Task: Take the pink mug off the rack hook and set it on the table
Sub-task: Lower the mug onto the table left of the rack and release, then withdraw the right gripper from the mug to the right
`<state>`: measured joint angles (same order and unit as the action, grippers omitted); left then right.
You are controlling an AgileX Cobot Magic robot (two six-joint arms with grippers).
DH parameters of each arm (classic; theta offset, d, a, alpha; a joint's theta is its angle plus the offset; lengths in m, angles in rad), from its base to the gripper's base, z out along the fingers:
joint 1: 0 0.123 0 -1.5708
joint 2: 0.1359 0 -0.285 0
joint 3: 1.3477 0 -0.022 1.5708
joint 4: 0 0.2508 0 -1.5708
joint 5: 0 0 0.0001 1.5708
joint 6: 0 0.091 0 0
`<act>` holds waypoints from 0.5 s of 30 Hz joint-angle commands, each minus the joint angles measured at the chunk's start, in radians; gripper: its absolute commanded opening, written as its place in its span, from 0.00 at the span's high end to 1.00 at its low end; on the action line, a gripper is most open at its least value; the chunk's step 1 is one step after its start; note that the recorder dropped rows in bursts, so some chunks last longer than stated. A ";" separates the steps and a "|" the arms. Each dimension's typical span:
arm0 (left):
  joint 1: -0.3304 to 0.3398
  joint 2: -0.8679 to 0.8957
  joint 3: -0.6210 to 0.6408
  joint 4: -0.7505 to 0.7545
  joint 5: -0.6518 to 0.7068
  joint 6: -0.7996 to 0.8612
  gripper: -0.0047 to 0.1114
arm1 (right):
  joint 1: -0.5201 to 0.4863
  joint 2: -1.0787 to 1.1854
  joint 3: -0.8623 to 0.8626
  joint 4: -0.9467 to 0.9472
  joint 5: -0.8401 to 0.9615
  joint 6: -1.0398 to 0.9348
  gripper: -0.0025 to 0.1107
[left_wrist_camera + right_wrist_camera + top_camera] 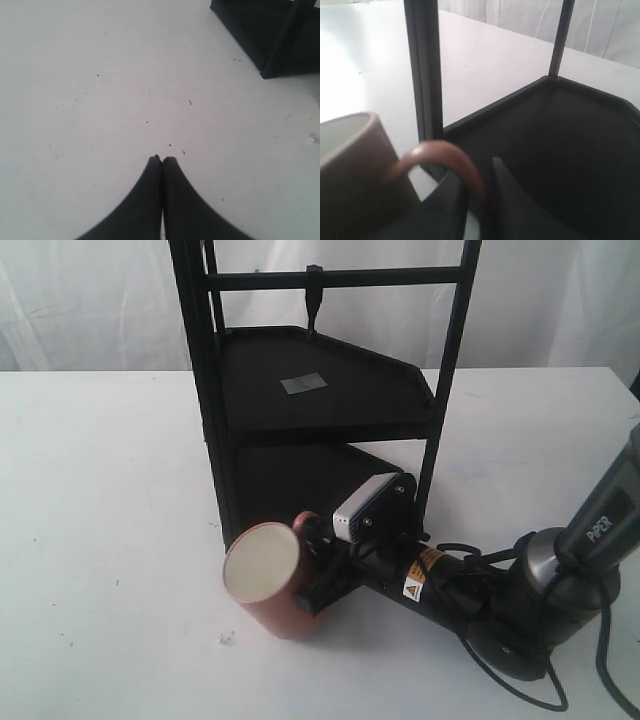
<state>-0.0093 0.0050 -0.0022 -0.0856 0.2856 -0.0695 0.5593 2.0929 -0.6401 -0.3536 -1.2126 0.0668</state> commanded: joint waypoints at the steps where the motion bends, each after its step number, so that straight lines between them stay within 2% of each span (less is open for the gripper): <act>1: -0.002 -0.005 0.002 -0.007 -0.001 -0.001 0.96 | -0.004 0.005 0.002 0.009 -0.009 -0.027 0.72; 15: -0.002 -0.005 0.002 -0.007 -0.001 -0.001 0.96 | -0.004 -0.044 0.008 -0.017 0.004 -0.037 0.71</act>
<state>-0.0093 0.0050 -0.0022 -0.0856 0.2856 -0.0695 0.5593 2.0593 -0.6401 -0.3569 -1.2126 0.0379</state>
